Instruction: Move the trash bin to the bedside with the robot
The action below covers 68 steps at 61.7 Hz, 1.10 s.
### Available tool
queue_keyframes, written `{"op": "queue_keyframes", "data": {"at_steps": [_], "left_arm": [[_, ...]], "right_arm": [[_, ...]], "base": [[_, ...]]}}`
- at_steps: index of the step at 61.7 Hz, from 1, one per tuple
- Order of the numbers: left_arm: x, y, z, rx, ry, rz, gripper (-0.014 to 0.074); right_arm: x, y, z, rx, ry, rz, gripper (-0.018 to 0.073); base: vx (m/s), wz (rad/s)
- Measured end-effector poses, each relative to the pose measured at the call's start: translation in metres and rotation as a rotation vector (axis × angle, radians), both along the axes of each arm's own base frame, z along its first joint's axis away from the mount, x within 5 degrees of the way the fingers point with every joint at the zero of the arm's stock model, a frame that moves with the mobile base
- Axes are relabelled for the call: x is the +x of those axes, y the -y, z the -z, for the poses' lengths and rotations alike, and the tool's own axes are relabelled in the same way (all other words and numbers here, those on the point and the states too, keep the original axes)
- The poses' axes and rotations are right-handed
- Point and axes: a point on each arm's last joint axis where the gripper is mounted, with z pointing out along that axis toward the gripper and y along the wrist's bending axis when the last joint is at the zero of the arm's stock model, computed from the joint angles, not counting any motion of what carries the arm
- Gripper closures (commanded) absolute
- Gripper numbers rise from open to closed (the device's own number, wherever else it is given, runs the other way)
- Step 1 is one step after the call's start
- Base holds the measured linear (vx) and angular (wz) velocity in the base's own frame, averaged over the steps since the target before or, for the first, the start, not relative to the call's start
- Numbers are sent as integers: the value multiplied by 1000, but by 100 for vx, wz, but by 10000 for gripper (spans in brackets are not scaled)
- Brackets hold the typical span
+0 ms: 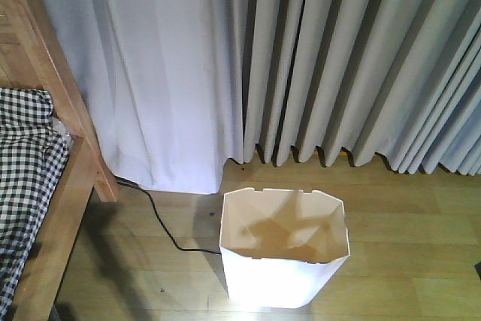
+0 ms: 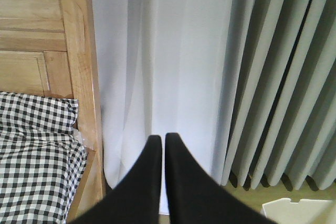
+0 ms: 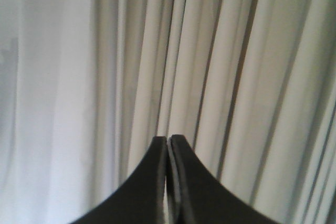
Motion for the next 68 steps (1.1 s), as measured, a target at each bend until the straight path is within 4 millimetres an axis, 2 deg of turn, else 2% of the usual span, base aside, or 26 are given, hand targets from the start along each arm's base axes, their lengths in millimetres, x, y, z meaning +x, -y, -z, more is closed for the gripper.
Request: {"op": "queue_keyframes", "data": {"at_steps": [13,26,34,68], "left_arm": [[0,0,0,0,0,0,602],[0,0,0,0,0,0,602],[0,0,0,0,0,0,602],[0,0,0,0,0,0,602]], "right_arm": [[1,5,6,7,-44,51,568],[4,11,46,99,-41,119,568],[3,12,45,84,2,122,568],[3,12,50,107,-52,128,568]], "base": [[0,0],[0,0],[0,0],[0,0]]}}
